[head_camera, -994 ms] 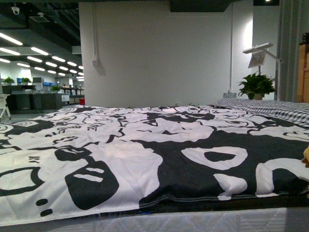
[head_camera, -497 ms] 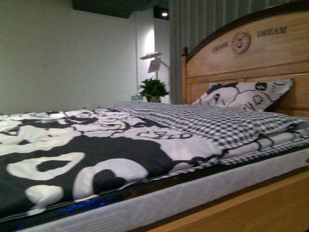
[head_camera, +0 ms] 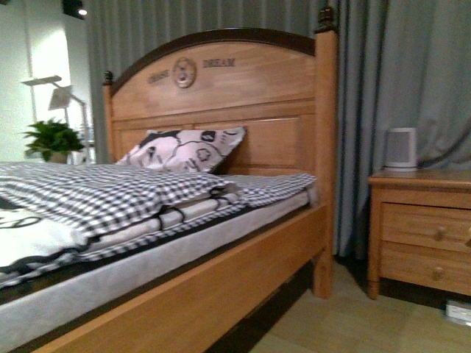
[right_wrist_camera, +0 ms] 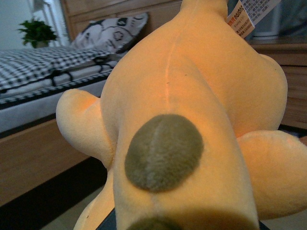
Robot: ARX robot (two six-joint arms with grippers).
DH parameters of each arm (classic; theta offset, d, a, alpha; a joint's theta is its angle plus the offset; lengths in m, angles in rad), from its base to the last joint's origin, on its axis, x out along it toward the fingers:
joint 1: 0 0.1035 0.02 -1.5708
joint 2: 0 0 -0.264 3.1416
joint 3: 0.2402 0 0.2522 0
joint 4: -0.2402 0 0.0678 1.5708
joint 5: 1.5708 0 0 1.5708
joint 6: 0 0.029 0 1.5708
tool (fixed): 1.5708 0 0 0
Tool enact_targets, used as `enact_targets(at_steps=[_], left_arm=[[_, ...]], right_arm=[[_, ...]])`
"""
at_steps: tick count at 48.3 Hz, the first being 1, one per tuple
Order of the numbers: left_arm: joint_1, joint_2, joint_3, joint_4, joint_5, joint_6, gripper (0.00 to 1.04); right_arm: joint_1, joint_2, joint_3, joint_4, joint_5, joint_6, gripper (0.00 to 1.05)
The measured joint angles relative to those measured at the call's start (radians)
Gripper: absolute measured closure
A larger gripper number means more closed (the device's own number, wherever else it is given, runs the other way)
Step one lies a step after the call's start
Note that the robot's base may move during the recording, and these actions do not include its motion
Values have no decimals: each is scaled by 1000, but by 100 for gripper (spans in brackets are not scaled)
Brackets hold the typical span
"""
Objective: Put away toys
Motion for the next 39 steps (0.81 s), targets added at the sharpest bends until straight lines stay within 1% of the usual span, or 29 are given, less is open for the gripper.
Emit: enact_targets(at_steps=[28, 32, 39], left_arm=[[0, 0, 0, 0, 0, 0, 6], [-2, 0, 0, 0, 7, 0, 6], [-2, 0, 0, 0, 0, 0, 6]], right_arm=[[0, -1, 0, 0, 0, 0, 85], [-3, -1, 0, 0, 16, 0, 85], [-2, -1, 0, 0, -3, 0, 85]])
